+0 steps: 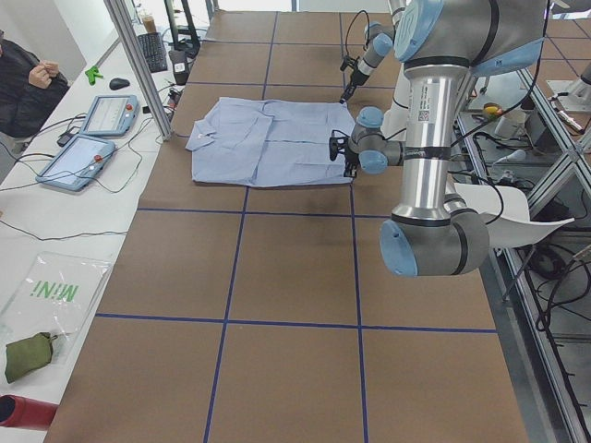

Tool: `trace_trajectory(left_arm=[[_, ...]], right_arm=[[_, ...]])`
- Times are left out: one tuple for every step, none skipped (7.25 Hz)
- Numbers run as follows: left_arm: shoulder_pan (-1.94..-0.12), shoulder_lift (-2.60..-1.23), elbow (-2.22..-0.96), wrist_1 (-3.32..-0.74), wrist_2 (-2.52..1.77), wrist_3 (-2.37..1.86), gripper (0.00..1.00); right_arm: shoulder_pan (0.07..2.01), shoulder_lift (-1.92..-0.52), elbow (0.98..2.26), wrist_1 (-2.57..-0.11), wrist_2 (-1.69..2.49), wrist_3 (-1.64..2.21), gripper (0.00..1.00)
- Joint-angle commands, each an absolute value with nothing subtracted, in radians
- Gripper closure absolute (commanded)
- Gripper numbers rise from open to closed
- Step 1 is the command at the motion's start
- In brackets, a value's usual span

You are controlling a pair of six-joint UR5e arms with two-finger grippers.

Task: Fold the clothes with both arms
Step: 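Lower both grippers and grasp the two hem corners nearest the robot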

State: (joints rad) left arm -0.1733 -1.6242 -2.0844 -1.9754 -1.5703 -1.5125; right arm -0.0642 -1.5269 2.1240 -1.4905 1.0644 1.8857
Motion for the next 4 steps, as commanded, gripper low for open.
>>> trace_trajectory(left_arm=[[-0.173, -1.623, -2.088, -1.976, -1.571, -1.513, 1.00], [-0.173, -1.623, -2.088, -1.976, -1.571, -1.513, 1.00], [-0.173, -1.623, -2.088, -1.976, -1.571, -1.513, 1.00], [-0.173, -1.623, -2.088, -1.976, -1.572, -1.511, 1.00]], right_arm=[[-0.074, -1.522, 2.112, -1.491, 1.051, 1.887, 0.54], [-0.077, -1.517, 2.099, -1.491, 1.039, 1.887, 0.54], [-0.078, -1.510, 2.098, -1.491, 1.037, 1.887, 0.55], [-0.081, -1.509, 2.098, -1.491, 1.034, 1.887, 0.55]])
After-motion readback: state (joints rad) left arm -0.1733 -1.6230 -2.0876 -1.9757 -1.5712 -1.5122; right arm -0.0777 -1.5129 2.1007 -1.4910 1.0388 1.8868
